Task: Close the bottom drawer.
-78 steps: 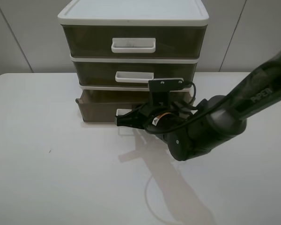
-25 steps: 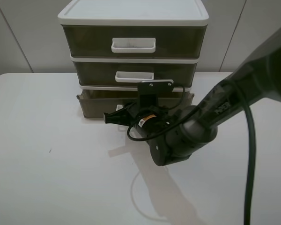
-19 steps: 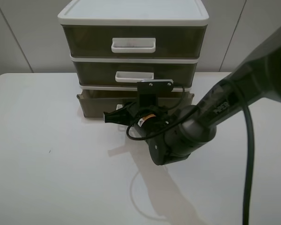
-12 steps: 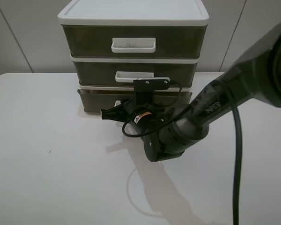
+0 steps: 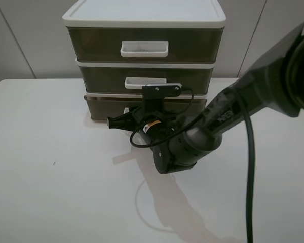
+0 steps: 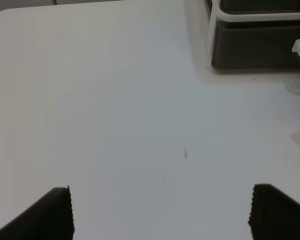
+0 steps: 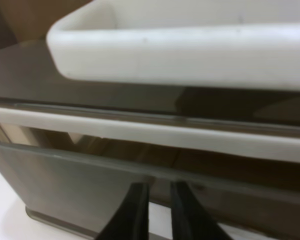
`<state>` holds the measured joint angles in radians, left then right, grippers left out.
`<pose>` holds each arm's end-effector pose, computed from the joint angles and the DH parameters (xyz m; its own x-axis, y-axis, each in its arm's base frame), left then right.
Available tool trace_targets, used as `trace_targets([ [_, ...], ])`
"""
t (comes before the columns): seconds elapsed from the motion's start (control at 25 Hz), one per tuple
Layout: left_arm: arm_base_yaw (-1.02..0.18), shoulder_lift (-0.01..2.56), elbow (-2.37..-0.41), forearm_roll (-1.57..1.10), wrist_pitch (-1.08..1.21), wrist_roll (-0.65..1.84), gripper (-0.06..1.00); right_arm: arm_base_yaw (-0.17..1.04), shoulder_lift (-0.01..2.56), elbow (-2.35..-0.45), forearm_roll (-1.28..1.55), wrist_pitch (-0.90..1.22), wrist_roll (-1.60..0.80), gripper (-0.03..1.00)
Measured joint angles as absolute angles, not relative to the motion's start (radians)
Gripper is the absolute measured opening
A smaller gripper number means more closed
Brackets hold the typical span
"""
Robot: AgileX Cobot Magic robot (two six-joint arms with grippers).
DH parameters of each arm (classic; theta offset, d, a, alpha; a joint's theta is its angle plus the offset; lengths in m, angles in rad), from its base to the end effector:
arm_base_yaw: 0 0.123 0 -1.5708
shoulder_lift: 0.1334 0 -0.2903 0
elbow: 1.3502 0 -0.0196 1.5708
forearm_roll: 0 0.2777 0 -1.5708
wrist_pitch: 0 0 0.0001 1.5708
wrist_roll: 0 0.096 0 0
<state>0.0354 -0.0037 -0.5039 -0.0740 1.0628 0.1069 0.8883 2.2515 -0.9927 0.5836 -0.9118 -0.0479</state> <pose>0.0169 -0.0056 0.2892 -0.4471 0.0549 -0.8928 0.0541 0.9979 0.0342 0.2962 0.2982 0.0444 -0.3489 0.0418 -0.9362 -0.3444 0.9234 0.1695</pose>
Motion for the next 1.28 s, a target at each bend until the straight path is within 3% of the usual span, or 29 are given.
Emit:
trace_targets([
  [0.56,0.035,-0.004,-0.504,-0.074,1.063,0.107,0.72,0.899,2.208,-0.969,0.581,-0.911,-0.106,0.02],
  [1.04,0.035,-0.004,-0.504,-0.074,1.063,0.107,0.72,0.946,1.949,-0.744,0.563,-0.771,-0.107,0.02],
  [1.16,0.035,-0.004,-0.504,-0.074,1.063,0.107,0.72,0.946,1.856,-0.686,0.556,-0.657,-0.107,0.08],
  [1.28,0.035,-0.004,-0.504,-0.074,1.063,0.107,0.72,0.921,1.751,-0.624,0.555,-0.56,-0.107,0.3],
])
